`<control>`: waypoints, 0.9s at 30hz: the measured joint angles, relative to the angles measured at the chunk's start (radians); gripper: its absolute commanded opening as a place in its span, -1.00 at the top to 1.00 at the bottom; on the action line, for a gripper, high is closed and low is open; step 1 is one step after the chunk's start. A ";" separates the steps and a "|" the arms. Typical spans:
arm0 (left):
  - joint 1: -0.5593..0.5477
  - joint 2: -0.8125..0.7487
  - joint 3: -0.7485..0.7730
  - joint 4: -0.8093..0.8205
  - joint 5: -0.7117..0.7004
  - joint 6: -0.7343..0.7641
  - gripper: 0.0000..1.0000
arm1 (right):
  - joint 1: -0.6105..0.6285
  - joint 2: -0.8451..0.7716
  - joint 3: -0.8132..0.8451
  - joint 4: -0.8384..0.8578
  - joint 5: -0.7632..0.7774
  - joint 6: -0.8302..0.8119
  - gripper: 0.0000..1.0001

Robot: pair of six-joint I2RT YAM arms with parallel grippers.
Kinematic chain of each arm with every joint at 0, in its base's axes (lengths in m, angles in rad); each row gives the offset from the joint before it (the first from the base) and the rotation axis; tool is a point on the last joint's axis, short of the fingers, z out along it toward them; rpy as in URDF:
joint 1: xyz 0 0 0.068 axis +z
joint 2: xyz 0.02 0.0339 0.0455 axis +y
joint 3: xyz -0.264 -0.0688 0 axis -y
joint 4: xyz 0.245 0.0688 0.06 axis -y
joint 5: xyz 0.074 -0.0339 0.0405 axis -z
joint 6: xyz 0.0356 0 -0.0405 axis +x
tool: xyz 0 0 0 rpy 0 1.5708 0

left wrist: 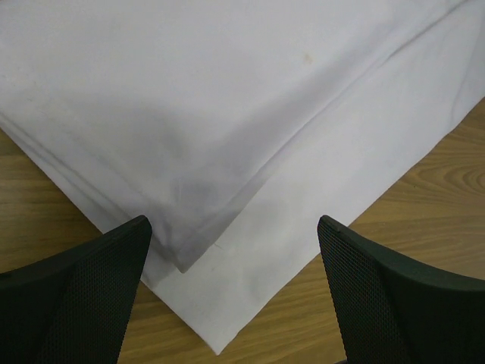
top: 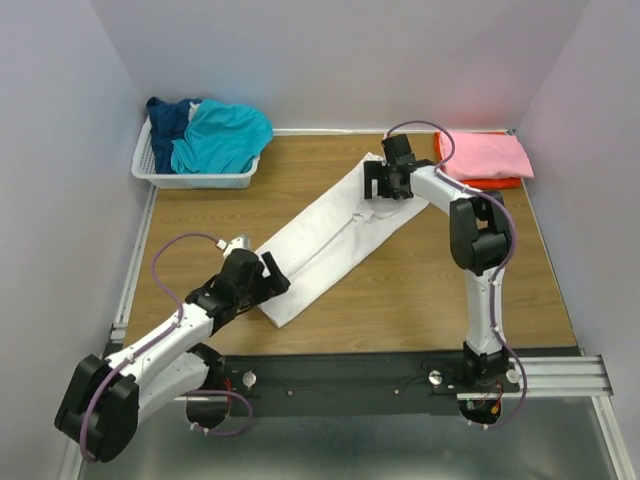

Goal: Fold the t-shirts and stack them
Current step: Fold the tshirt

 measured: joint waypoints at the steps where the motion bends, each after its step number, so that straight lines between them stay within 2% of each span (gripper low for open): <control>1: -0.008 0.011 0.001 0.001 0.005 -0.008 -0.97 | -0.001 0.016 0.025 0.009 -0.023 -0.010 -1.00; 13: -0.185 0.329 0.169 0.060 0.024 -0.037 -0.97 | -0.001 0.092 0.136 0.030 -0.101 -0.077 -1.00; 20: -0.332 0.356 0.185 0.075 0.093 -0.054 -0.97 | -0.001 0.185 0.282 0.021 -0.127 -0.102 -1.00; 27: -0.393 0.426 0.202 0.167 0.216 -0.032 -0.97 | -0.002 0.305 0.472 0.012 -0.240 -0.182 -1.00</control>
